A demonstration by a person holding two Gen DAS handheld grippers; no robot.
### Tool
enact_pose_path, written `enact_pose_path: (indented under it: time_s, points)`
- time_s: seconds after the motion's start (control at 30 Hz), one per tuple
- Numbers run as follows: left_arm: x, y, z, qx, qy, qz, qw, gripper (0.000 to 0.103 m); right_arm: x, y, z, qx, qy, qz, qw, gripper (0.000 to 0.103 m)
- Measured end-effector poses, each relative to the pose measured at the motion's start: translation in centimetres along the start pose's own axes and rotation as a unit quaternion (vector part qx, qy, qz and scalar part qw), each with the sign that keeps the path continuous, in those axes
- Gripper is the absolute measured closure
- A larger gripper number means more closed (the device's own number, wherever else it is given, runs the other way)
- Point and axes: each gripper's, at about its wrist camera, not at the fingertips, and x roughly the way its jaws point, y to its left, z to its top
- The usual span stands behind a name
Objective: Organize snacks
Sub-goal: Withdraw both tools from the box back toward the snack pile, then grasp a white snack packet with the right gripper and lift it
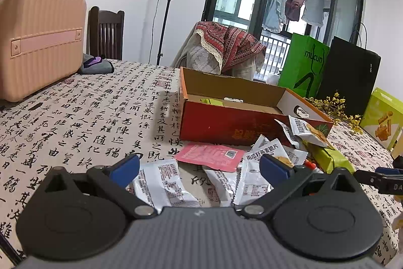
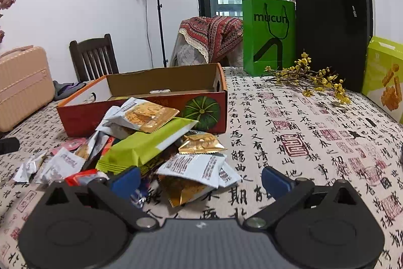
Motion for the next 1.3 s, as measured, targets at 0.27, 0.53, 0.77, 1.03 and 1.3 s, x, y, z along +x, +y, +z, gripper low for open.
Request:
enact_pose_path:
  time_s: [0.27,0.53,0.77,1.03,1.3]
  points:
    - [0.1,0.6,0.0,-0.007,0.001,0.005,1.0000,0.000,-0.5,-0.7,0.9,0.005,-0.014,0.008,1.000,0.002]
    - [0.4,0.3,-0.1,-0.006,0.005,-0.001,1.0000,0.000,2.0,-1.5,1.1,0.007,0.026,-0.026,0.999,0.012]
    - [0.2,0.3,0.0,-0.006,0.004,0.001,1.0000,0.000,5.2,0.4,2.1,-0.014,0.057,-0.018,0.998,0.014]
    - [0.4,0.7,-0.1,-0.012,0.008,0.009,0.9999,0.000,5.5,-0.5,1.1,0.015,0.059,-0.006,0.998,0.052]
    - [0.8,0.6,-0.3,-0.006,0.026,0.016,0.9995,0.000,0.6,-1.7,0.5,0.030,-0.021,-0.012,0.999,0.054]
